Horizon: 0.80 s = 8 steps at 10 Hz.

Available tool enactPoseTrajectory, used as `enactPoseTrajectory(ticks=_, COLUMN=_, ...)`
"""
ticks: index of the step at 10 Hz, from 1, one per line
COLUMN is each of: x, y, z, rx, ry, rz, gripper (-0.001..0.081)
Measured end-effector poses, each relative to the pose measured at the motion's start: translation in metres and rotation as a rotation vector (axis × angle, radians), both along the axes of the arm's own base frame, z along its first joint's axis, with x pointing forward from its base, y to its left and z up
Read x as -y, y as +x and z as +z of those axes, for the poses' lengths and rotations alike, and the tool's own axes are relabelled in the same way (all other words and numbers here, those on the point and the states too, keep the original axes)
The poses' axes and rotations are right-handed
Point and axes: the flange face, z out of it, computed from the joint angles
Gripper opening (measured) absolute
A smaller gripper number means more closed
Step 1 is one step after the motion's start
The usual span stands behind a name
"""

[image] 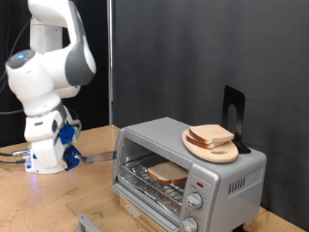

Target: Make a piece of toast with the oven

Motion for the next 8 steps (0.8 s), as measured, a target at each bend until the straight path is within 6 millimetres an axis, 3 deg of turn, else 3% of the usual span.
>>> enactPoseTrajectory(ticks=3, x=0.007, y=-0.006, z=0.046, rx=0.054, ry=0.114, rz=-0.018, gripper=0.0491)
enactPoseTrajectory(ticks=5, x=0.000, y=-0.013, z=0.070, rx=0.066, ry=0.115, rz=-0.015, gripper=0.0491)
enactPoseTrajectory(ticks=8, x=-0.009, y=-0.008, z=0.066, rx=0.071, ry=0.150, rz=-0.025, gripper=0.0491)
